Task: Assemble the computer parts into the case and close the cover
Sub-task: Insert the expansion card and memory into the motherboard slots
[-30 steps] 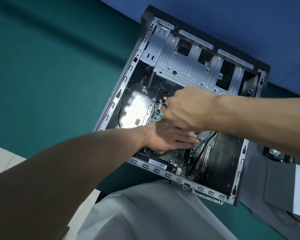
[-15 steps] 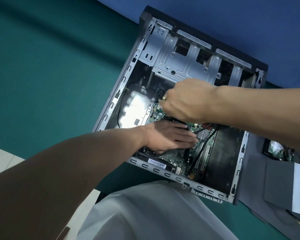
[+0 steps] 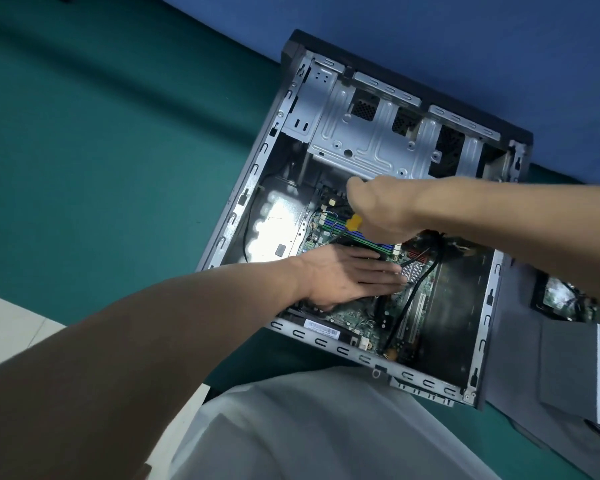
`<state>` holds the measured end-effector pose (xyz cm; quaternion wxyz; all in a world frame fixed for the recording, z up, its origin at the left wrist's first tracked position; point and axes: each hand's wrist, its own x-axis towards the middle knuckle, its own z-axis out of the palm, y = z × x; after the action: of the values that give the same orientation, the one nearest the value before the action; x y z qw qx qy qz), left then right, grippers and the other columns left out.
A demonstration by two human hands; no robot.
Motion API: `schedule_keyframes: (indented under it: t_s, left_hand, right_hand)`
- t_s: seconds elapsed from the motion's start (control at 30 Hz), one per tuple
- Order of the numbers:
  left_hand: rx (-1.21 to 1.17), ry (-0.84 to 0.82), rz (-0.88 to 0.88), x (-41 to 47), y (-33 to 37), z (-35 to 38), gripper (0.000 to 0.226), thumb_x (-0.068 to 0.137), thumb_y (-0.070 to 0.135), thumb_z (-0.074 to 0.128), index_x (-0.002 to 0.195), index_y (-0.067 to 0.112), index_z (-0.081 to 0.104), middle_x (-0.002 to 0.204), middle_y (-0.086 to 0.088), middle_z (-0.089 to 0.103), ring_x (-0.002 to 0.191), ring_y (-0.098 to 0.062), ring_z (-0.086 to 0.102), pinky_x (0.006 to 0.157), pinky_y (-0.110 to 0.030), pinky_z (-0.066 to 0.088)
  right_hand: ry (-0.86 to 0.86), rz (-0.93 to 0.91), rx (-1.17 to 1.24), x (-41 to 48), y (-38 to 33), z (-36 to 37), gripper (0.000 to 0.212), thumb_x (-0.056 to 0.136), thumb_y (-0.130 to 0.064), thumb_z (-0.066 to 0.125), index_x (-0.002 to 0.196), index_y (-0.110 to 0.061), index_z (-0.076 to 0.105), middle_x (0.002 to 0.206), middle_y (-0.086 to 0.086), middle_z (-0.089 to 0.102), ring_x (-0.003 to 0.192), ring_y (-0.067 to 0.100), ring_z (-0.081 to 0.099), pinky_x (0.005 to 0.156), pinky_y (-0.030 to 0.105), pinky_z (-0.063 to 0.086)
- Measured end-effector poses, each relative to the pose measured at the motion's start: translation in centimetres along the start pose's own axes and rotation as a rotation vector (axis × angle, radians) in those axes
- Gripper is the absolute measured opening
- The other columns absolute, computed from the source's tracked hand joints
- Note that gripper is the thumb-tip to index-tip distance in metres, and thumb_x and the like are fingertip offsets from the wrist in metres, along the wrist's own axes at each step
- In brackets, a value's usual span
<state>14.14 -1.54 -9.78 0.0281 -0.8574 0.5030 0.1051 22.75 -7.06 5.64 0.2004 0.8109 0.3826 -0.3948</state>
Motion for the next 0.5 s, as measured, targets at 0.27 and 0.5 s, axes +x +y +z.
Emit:
schedule_keyframes:
  t_s: [0.27,0.5]
  left_hand:
    - [0.107,-0.109,-0.033,-0.2,0.3,-1.5,0.083,0.091,0.014,0.044,0.153,0.01,-0.011,0.161,-0.005,-0.013,0.149,-0.021,-0.009,0.122,-0.042,0.002]
    - [0.187,-0.184,-0.004,0.2,0.4,-0.9,0.065,0.094,0.015,0.018,0.153,0.01,-0.009,0.161,-0.008,-0.012,0.148,-0.022,-0.01,0.12,-0.041,-0.006]
  right_hand:
    - [0.29,-0.345,-0.319,-0.1,0.5,1.2,0.022,0.092,-0.02,0.043,0.08,-0.008,0.058,0.072,0.009,0.06,0.065,0.031,0.061,0.056,0.034,0.053]
    - [0.307,-0.038,0.094,1.0,-0.1,2.9,0.04,0.092,-0.02,0.05,0.054,-0.009,0.043,0.054,0.009,0.042,0.045,0.021,0.041,0.041,0.021,0.025]
